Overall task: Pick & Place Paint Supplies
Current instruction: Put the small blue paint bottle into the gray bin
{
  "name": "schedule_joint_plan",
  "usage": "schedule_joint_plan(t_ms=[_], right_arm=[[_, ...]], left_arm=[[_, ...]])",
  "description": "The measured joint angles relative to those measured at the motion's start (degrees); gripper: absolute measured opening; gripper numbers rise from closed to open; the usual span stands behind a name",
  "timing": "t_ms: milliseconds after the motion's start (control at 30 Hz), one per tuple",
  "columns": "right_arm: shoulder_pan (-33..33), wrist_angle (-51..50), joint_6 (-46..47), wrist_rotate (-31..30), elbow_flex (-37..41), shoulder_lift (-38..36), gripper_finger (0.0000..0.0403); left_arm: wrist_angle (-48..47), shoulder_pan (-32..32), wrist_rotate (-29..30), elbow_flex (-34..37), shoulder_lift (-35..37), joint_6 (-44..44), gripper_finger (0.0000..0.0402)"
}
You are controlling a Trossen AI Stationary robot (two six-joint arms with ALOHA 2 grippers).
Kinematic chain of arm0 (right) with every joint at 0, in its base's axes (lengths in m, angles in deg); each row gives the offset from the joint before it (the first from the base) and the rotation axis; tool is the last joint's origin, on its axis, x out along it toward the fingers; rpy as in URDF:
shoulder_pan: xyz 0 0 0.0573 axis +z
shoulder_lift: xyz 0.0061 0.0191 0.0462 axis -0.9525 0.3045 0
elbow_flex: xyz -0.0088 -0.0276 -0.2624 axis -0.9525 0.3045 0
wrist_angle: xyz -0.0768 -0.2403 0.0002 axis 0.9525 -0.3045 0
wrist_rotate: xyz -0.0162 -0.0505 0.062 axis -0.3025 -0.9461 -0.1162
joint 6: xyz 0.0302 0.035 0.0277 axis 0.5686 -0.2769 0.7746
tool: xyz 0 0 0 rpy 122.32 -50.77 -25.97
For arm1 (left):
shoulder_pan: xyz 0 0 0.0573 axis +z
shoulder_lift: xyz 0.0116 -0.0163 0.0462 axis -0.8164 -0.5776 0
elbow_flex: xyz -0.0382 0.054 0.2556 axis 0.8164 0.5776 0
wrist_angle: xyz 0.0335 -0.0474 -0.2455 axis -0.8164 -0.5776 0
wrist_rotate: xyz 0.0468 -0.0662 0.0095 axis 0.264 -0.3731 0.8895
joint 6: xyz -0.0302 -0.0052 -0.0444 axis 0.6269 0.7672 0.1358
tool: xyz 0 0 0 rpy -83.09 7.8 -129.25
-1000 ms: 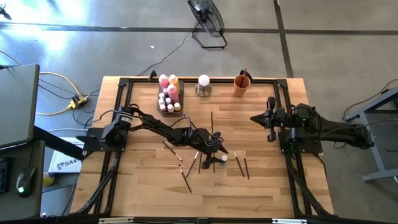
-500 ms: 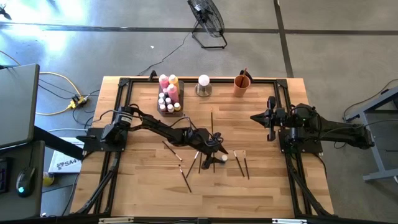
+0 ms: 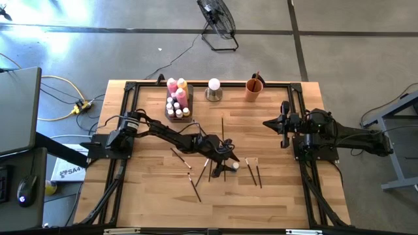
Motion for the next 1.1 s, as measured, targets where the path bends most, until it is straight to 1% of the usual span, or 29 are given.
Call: schedule_joint_plan(t_ms=[567, 1100], right_arm=[[-0.02, 0.0, 0.0, 0.19, 0.0, 0.0, 0.0002], [-0.02, -0.02, -0.01, 0.19, 0.0, 0.0, 0.0002]], left_arm=[[0.0, 0.02, -1.9, -0.01, 0.0, -0.09, 0.0222], [-0.02, 0.02, -1.97, -0.01, 0.0, -0.46, 0.0222]])
